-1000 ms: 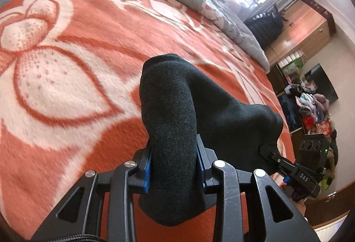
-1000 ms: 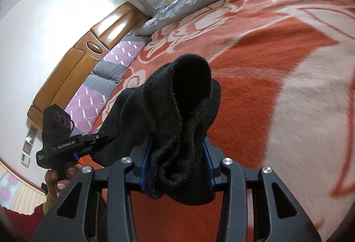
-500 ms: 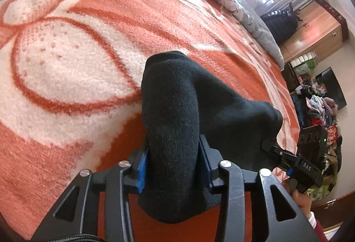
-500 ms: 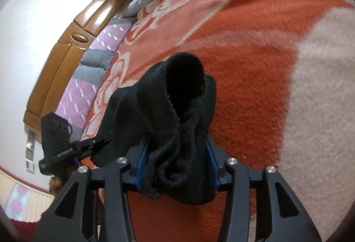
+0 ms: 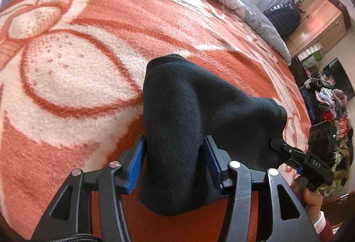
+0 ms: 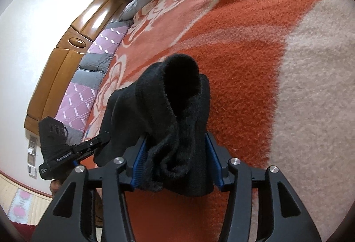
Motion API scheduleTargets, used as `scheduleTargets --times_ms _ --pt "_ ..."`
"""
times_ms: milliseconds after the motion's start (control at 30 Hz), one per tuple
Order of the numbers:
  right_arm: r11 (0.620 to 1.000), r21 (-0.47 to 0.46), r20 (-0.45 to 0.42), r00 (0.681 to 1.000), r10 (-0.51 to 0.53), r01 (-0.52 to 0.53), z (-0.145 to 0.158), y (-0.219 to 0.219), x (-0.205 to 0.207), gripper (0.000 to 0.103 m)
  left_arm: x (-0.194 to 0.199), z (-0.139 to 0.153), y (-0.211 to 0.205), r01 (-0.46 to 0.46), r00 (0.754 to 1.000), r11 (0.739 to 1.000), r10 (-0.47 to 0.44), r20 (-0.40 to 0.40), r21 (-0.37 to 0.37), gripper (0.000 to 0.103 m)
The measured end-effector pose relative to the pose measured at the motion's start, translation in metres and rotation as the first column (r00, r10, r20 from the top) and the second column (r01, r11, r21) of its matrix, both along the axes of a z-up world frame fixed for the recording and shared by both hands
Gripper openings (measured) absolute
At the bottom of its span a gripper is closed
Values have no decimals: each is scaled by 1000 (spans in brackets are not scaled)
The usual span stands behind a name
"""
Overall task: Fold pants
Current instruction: 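Open both grippers and pull them back from the folded pants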
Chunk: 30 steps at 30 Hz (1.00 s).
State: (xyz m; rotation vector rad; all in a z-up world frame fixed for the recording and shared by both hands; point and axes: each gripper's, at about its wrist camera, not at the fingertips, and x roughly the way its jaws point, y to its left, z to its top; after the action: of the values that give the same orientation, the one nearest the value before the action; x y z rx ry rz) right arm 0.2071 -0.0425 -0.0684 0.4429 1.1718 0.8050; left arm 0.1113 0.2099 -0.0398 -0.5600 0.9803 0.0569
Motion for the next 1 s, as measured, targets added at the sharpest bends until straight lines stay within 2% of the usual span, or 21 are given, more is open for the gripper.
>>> scheduleTargets --times_ms 200,367,467,533,633,767,1000 --pt "997 -73 61 997 -36 40 11 -4 -6 55 -8 4 -2 -8 1000 1000 8 -2 28 59" --pt "994 -81 83 995 -60 67 20 -8 -11 56 -20 10 -5 -21 1000 997 20 4 69 60" --pt "994 -87 123 991 -61 72 31 -10 -22 57 -31 18 -11 -24 1000 994 22 23 107 63" --pt "993 -88 152 987 -59 73 39 -8 -29 62 -39 25 -17 -28 999 989 22 41 143 64" --pt "993 -95 207 977 -53 74 49 -6 -46 67 -51 34 -25 -55 997 978 42 67 202 74" --pt "992 -112 298 954 -19 55 63 -1 -68 73 -68 39 -36 -57 996 973 38 85 224 76" --pt "979 -195 452 891 40 54 79 6 -101 82 -83 42 -58 -41 996 954 15 89 296 78"
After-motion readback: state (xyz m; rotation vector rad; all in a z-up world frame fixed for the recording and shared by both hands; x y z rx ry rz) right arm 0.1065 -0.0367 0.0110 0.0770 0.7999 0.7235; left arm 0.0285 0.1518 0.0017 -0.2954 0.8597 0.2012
